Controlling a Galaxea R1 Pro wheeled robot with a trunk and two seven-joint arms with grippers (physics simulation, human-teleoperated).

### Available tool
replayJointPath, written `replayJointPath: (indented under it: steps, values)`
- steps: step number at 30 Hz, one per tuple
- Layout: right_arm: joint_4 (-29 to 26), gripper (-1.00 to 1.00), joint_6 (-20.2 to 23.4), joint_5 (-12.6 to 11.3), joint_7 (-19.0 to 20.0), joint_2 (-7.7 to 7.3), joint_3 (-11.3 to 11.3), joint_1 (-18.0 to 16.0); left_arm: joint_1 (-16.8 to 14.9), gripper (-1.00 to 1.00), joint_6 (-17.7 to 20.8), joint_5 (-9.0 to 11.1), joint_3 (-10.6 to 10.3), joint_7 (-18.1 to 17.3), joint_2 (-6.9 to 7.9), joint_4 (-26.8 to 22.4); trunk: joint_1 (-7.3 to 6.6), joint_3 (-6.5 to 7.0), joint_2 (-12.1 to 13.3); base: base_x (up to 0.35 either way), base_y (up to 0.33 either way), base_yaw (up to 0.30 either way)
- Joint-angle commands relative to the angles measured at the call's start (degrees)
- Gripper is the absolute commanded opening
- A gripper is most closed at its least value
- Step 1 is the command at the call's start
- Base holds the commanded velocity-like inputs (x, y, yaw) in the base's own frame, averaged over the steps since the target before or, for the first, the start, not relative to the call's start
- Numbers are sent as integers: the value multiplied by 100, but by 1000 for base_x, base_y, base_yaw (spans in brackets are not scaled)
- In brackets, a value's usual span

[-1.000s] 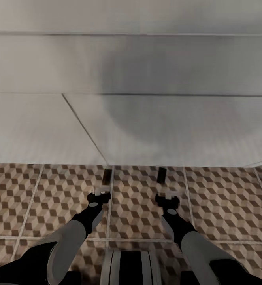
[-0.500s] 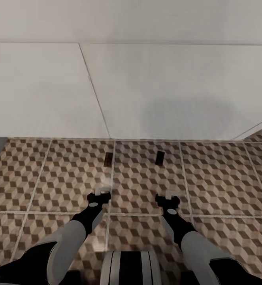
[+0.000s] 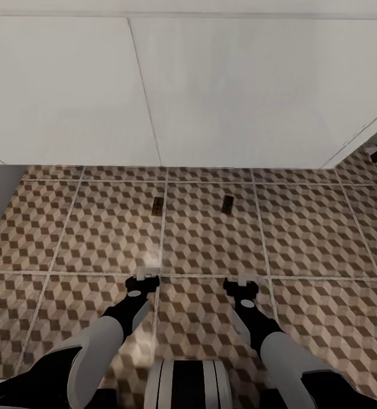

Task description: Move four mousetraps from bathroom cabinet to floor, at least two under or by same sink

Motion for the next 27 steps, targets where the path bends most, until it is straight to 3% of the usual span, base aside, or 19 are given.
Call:
replayJointPath:
  steps: [1, 27]
  values:
    - [4, 100, -10, 7, -33, 0, 17, -4, -4, 100, -21, -59, 48, 12, -4, 7, -5, -3, -1, -346, 0, 0]
    - [-12, 100, -25, 15, -32, 14, 13, -1, -4, 100, -36, -60, 48, 5, -4, 7, -5, -3, -1, -346, 0, 0]
